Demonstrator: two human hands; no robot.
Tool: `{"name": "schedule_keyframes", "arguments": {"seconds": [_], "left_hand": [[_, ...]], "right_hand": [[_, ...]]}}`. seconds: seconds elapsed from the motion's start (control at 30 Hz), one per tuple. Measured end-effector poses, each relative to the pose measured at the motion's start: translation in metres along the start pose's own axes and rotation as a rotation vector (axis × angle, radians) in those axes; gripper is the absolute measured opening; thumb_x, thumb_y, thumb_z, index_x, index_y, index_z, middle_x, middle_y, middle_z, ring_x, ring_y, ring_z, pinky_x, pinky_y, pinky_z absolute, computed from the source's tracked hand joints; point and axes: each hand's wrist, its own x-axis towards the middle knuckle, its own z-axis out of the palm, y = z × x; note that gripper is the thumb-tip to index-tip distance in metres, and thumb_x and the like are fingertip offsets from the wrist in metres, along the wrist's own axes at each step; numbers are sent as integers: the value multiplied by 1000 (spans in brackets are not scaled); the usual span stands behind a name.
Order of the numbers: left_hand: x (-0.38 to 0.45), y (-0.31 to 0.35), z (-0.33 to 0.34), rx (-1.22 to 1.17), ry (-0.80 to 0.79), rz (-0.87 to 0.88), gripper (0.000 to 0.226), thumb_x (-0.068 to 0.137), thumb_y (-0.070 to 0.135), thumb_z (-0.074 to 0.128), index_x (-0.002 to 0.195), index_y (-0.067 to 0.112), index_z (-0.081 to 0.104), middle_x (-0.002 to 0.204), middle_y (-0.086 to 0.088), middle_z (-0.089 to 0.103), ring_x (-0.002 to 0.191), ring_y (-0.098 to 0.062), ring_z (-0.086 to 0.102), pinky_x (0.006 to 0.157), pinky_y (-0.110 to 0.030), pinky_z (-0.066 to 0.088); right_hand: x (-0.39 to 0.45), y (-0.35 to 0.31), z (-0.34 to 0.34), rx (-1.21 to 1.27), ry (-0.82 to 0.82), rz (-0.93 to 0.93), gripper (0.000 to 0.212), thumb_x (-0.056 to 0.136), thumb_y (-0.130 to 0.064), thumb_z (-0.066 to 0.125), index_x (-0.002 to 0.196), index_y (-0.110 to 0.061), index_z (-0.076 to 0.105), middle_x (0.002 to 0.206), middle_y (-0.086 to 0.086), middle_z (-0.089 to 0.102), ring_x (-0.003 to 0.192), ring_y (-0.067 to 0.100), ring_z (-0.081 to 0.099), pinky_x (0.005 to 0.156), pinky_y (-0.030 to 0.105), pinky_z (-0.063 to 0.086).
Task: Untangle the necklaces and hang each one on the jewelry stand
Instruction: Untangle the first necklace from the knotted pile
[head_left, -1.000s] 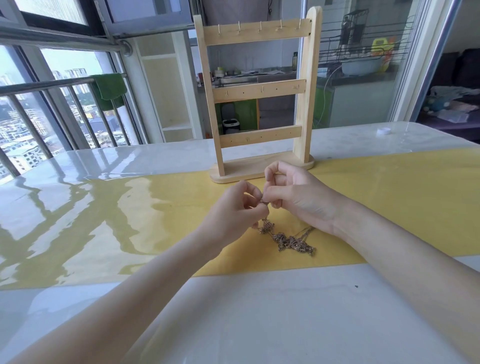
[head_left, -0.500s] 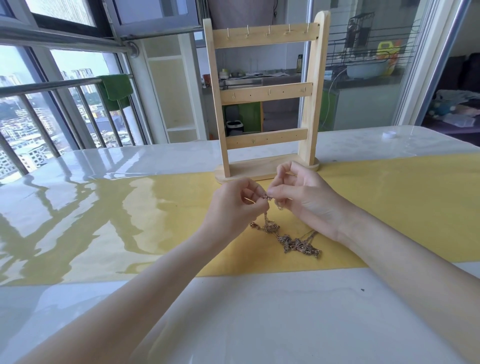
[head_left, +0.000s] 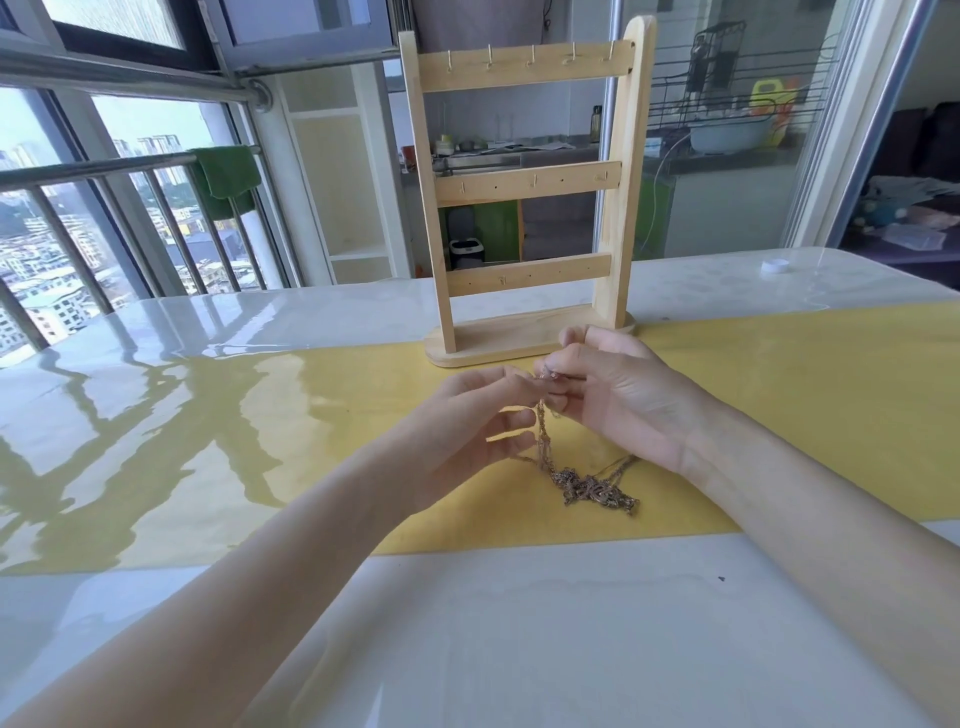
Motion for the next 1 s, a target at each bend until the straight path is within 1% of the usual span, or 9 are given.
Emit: {"name": "schedule_keyframes", "arguments": {"seconds": [0.13, 0.27, 0.4, 0.5, 0.57, 0.7, 0.83, 0.93, 1.0], "left_hand": [[2, -2, -2, 56, 82, 16, 15, 88, 7, 59, 74, 11, 59, 65, 3, 54, 60, -8, 51, 60, -18, 47], [1, 0, -1, -95, 117, -9, 14, 87, 5, 58, 74, 8, 59, 64, 0, 50, 53, -7, 48, 53, -15, 45], [3, -2, 0, -102, 189, 32, 11, 90, 5, 54, 80, 10, 54, 66, -1, 49, 47, -6, 42, 45, -15, 38], [4, -6, -1, 87, 267, 114, 16, 90, 4, 53, 76, 11, 50, 67, 0, 51, 47, -7, 41, 47, -16, 40], [3, -10, -1, 340, 321, 221, 18, 90, 5, 53, 74, 12, 47, 61, 2, 52, 47, -8, 39, 47, -17, 37], [2, -17, -1, 791, 372, 409, 18, 87, 7, 54, 75, 16, 43, 55, 2, 53, 45, -7, 39, 48, -20, 33], [2, -15, -5, 808, 381, 399, 17, 91, 9, 53, 79, 17, 44, 52, -2, 52, 40, -5, 39, 42, -15, 32], [4, -17, -6, 782, 373, 357, 15, 92, 11, 54, 80, 15, 45, 51, -3, 52, 37, -5, 37, 41, -16, 31], [5, -16, -8, 690, 363, 303, 17, 92, 13, 56, 79, 16, 46, 45, 5, 51, 36, -5, 35, 41, -18, 29]], "right_hand": [[-1, 1, 1, 41, -64, 40, 30, 68, -1, 65, 85, -16, 45, 72, 8, 54, 60, 14, 50, 53, 19, 47], [-1, 0, 2, -53, -59, 33, 33, 80, 9, 64, 89, -15, 43, 77, 11, 54, 60, 15, 47, 52, 20, 45], [-2, 0, 3, -241, -23, 9, 26, 86, 10, 57, 89, -12, 43, 72, 8, 51, 59, 14, 43, 56, 22, 41], [-2, 2, 2, -540, 19, -18, 16, 85, 4, 60, 92, -9, 54, 72, 7, 54, 59, 13, 44, 59, 21, 41], [-2, 3, 3, -796, 54, -65, 11, 84, -2, 61, 92, -8, 65, 68, 3, 58, 59, 10, 47, 61, 21, 42], [-2, 6, 5, -1062, 87, -123, 10, 80, -9, 65, 74, -13, 72, 70, 6, 66, 61, 9, 49, 63, 25, 42], [-2, 1, 3, -643, 137, -78, 19, 84, -1, 58, 67, -6, 66, 69, 7, 54, 57, 11, 43, 61, 23, 40], [-1, 2, 4, -402, 71, -14, 28, 86, 5, 47, 63, -4, 60, 68, 6, 51, 61, 14, 43, 59, 24, 39], [-1, 2, 4, -301, 19, 30, 28, 88, 4, 45, 65, -5, 57, 71, 5, 54, 66, 14, 49, 61, 26, 41]]}}
